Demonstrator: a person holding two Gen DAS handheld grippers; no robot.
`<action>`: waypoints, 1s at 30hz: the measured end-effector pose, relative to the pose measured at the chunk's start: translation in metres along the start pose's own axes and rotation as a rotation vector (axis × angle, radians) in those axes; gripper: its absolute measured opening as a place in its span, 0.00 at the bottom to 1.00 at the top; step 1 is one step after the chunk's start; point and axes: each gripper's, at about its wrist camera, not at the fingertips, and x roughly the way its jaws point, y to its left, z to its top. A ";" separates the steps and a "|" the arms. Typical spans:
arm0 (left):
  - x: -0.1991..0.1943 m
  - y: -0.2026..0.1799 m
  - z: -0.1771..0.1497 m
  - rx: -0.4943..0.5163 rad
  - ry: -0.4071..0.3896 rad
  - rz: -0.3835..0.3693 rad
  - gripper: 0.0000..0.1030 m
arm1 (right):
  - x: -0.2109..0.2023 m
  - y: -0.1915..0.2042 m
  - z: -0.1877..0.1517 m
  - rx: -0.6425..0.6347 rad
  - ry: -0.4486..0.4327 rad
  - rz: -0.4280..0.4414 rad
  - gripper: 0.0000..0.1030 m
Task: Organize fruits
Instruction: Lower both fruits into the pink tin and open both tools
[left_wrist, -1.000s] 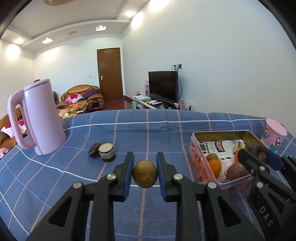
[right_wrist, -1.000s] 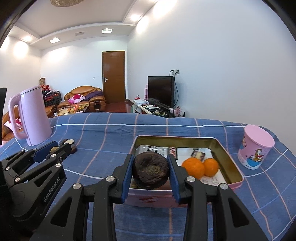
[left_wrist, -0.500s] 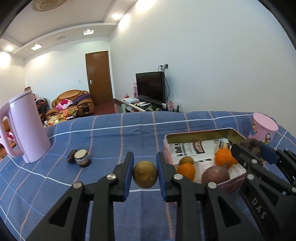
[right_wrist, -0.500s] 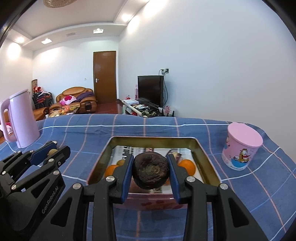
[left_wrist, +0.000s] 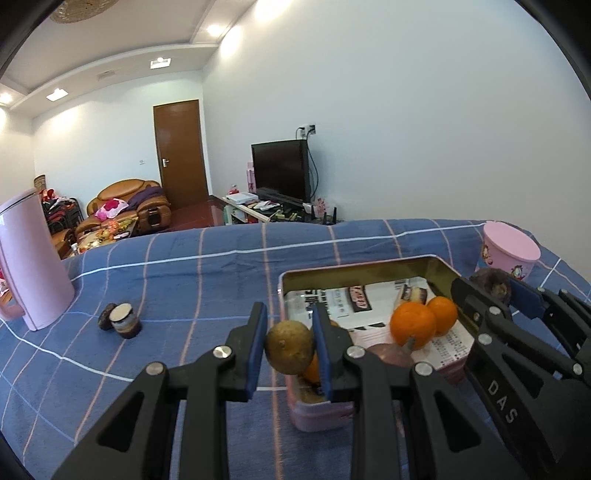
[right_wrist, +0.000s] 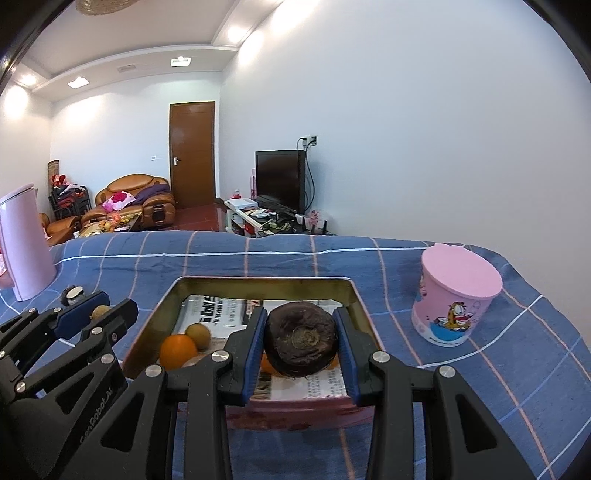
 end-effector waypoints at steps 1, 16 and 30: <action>0.001 -0.001 0.000 0.000 0.001 -0.004 0.26 | 0.001 -0.002 0.000 0.001 0.000 -0.006 0.38; 0.027 -0.013 0.013 -0.024 0.033 -0.057 0.26 | 0.016 -0.015 0.008 0.008 -0.014 -0.089 0.38; 0.057 -0.007 0.020 -0.069 0.101 -0.074 0.26 | 0.056 -0.012 0.025 0.035 0.031 -0.051 0.38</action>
